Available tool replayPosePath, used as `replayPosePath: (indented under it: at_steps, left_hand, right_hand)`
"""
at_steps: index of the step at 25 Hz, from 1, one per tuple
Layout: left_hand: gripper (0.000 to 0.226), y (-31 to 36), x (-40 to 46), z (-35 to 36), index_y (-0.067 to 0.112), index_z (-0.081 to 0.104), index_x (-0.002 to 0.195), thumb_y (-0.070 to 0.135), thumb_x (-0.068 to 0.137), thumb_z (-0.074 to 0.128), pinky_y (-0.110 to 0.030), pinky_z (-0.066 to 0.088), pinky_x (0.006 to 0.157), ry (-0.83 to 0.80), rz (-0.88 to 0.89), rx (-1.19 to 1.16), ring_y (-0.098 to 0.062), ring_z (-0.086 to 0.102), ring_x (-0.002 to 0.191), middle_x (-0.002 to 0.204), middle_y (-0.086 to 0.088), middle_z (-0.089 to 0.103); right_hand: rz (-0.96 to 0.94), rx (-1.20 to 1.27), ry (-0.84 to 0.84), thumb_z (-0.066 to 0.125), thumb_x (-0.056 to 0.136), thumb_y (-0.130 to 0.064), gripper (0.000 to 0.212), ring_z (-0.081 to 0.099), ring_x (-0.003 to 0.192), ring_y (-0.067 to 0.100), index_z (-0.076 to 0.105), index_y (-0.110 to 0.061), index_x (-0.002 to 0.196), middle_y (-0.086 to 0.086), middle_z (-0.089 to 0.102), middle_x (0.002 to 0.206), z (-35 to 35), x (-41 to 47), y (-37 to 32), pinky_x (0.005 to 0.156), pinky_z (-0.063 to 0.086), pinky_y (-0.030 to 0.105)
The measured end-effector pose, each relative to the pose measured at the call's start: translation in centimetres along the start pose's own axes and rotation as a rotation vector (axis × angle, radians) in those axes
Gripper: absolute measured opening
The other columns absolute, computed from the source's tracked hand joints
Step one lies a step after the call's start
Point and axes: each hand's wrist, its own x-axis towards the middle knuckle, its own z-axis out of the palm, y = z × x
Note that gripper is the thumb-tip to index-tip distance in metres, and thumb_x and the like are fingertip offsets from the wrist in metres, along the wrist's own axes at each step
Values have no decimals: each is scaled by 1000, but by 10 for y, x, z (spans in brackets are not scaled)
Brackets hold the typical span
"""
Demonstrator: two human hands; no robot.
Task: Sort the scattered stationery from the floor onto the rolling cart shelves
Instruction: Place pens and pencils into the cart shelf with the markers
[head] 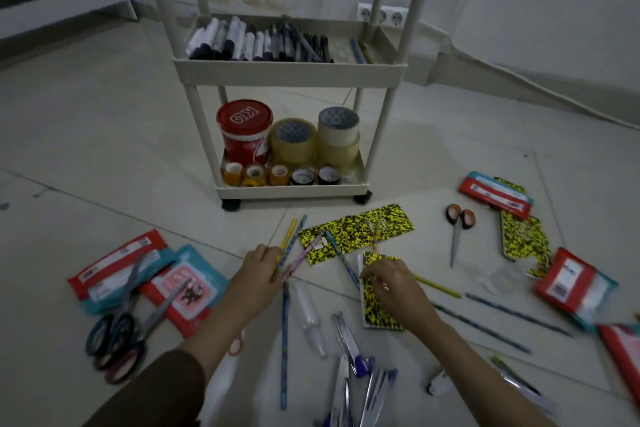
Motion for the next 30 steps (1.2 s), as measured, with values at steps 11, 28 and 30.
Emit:
replayPosePath:
  at_steps: [11, 28, 30]
  left_hand:
    - [26, 2, 7, 31, 4, 55, 117, 15, 95, 44, -37, 44, 92, -52, -110, 153, -27, 49, 108, 108, -4, 48]
    - [27, 11, 6, 49, -2, 38, 119, 9, 94, 39, -38, 38, 92, -70, -408, 115, -35, 48, 116, 125, -21, 47]
    - [28, 10, 3, 51, -1, 39, 122, 7, 96, 33, -36, 36, 96, -58, -414, 166, -32, 44, 120, 128, -19, 45]
  right_hand:
    - [55, -476, -234, 35, 95, -32, 50, 5, 144, 22, 25, -31, 144, 0, 17, 154, 34, 4, -18, 112, 6, 50]
    - [140, -110, -125, 45, 89, -15, 24, 50, 108, 28, 54, -7, 110, 12, 54, 111, 32, 5, -30, 83, 40, 34]
    - [170, 75, -87, 46, 91, -11, 19, 52, 99, 31, 56, 0, 103, 19, 54, 105, 26, 9, -38, 77, 40, 35]
